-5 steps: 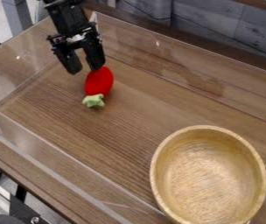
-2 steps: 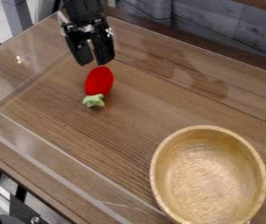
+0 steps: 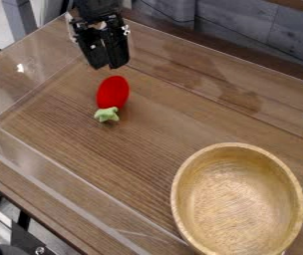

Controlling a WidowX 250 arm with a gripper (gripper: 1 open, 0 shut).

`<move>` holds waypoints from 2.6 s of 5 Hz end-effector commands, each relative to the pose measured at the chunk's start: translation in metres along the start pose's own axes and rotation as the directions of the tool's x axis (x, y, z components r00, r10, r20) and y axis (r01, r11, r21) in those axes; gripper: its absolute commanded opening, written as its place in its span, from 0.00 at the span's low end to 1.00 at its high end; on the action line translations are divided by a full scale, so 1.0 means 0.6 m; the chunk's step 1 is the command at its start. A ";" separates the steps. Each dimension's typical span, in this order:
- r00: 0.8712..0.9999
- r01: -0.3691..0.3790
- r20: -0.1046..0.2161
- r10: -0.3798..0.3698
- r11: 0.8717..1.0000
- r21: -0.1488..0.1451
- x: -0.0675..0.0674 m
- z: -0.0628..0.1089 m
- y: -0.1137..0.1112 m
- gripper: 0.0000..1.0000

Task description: Move the red fruit to the left

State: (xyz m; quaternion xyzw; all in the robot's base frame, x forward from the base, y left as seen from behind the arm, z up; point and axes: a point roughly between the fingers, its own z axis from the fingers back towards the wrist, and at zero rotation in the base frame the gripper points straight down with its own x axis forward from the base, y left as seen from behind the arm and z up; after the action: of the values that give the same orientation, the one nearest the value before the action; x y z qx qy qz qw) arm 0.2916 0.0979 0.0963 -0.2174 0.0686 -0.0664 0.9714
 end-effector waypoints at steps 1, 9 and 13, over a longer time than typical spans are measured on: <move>0.996 0.046 0.068 -0.051 0.997 0.067 0.002 0.048 -0.018 0.00; 0.991 0.132 0.020 -0.133 0.990 0.058 0.024 0.015 0.014 1.00; 0.978 0.204 0.045 -0.206 0.978 0.045 0.030 0.009 -0.068 1.00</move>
State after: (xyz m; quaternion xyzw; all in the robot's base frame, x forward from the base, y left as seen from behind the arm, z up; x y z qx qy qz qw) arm 0.3039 0.0575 0.0958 -0.2223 0.0532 -0.1588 0.9605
